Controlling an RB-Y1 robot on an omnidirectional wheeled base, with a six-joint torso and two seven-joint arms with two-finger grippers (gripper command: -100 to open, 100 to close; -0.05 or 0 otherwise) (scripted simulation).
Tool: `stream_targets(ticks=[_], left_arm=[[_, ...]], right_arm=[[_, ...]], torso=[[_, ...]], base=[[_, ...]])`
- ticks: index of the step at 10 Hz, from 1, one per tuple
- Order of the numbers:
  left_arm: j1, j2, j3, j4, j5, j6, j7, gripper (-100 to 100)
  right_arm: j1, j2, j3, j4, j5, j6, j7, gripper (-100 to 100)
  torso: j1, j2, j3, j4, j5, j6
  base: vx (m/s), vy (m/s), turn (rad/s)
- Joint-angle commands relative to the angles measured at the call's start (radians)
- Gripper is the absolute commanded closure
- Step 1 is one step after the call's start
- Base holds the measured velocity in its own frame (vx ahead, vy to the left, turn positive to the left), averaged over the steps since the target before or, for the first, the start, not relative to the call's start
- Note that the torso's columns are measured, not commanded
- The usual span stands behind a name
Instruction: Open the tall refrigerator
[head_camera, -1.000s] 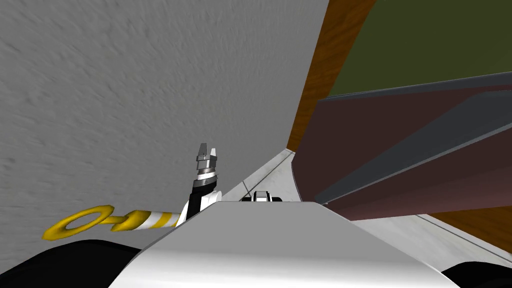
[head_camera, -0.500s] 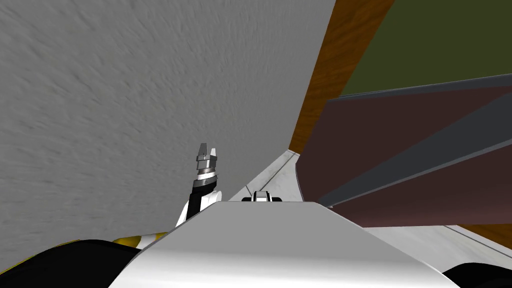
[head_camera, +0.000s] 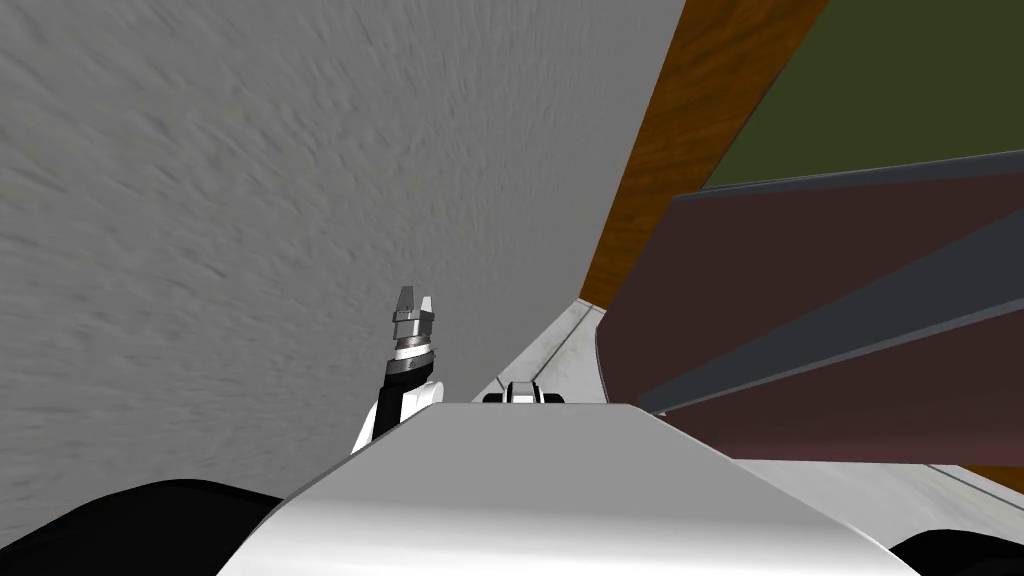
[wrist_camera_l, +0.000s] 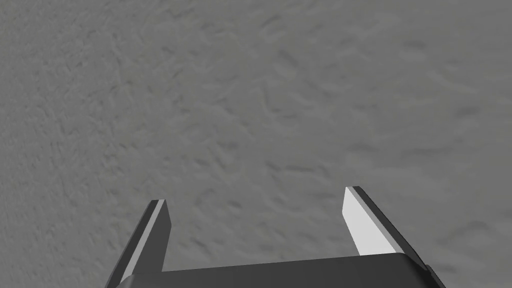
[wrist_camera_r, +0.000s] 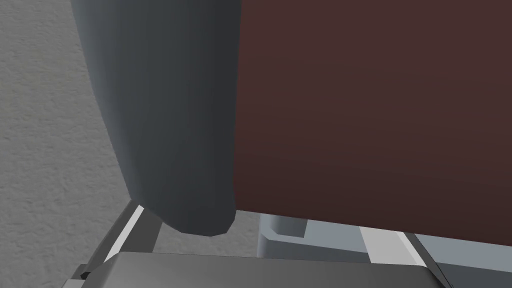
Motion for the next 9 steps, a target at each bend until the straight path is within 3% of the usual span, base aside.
stream_targets(ticks=[1,6,7,8,9], left_arm=[[0.0,0.0,0.0,0.0,0.0,0.0,0.0,0],[0.0,0.0,0.0,0.0,0.0,0.0,0.0,0],[0.0,0.0,0.0,0.0,0.0,0.0,0.0,0],[0.0,0.0,0.0,0.0,0.0,0.0,0.0,0],[0.0,0.0,0.0,0.0,0.0,0.0,0.0,0]], right_arm=[[0.031,-0.029,-0.05,0.012,-0.011,0.0,-0.041,-100],[0.083,-0.078,-0.135,0.035,-0.037,-0.017,-0.103,-100],[0.081,-0.068,-0.118,0.031,-0.031,-0.021,-0.095,-100],[0.083,-0.067,-0.118,0.031,-0.031,-0.022,-0.099,0],[0.084,-0.066,-0.115,0.031,-0.03,-0.024,-0.098,0]], torso=[[0.003,-0.002,-0.001,0.0,0.0,0.0],[0.021,-0.007,-0.005,-0.002,0.009,-0.001],[0.024,-0.007,-0.006,-0.001,0.012,-0.002],[0.024,-0.006,-0.005,-0.002,0.011,-0.001],[0.022,-0.006,-0.003,-0.002,0.008,0.0]], base=[[-0.001,-0.05,-0.017],[0.008,-0.019,-0.036],[0.0,-0.008,-0.024],[-0.005,-0.005,-0.015],[-0.005,0.0,-0.012]])
